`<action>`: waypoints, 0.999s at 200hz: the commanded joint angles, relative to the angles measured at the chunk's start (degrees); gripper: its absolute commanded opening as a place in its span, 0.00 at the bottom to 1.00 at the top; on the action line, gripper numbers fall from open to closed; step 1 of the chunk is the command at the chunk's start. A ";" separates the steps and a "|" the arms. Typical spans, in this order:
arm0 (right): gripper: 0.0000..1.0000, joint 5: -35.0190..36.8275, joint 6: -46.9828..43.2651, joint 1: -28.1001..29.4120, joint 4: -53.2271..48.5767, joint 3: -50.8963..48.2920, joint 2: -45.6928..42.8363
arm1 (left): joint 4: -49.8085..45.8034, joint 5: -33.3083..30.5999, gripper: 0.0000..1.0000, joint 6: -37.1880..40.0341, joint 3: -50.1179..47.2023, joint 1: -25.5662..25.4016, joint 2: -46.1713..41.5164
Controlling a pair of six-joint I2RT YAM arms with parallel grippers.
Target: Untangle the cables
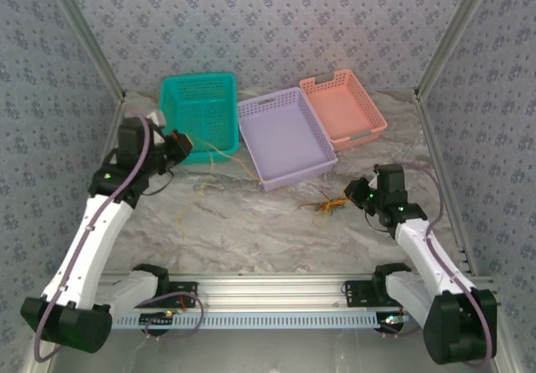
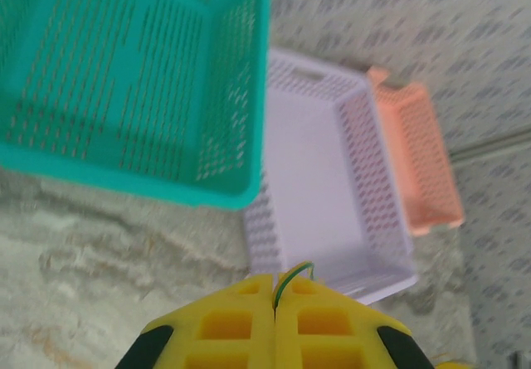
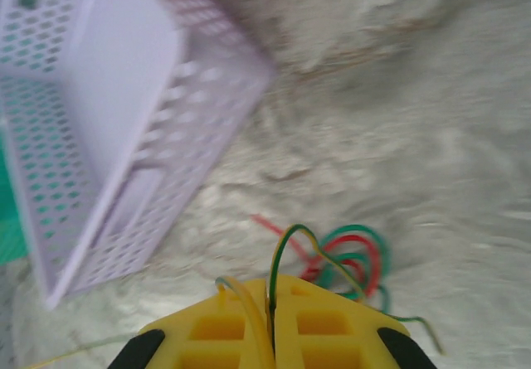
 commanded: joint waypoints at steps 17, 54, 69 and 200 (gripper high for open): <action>0.00 3.33 5.53 7.69 8.83 -1.02 -7.15 | 10.13 0.29 0.00 -0.01 -11.02 -3.15 1.14; 0.00 5.77 3.98 13.11 9.78 2.30 -7.42 | 8.10 -4.06 0.53 0.68 -12.02 -5.35 1.66; 0.00 5.96 2.69 15.02 10.69 3.67 -6.79 | 6.48 -5.92 0.61 0.29 -10.13 -7.26 -1.37; 0.00 -20.73 -13.47 25.02 33.85 18.56 12.52 | 11.91 3.57 0.79 -20.27 -0.91 -22.84 16.05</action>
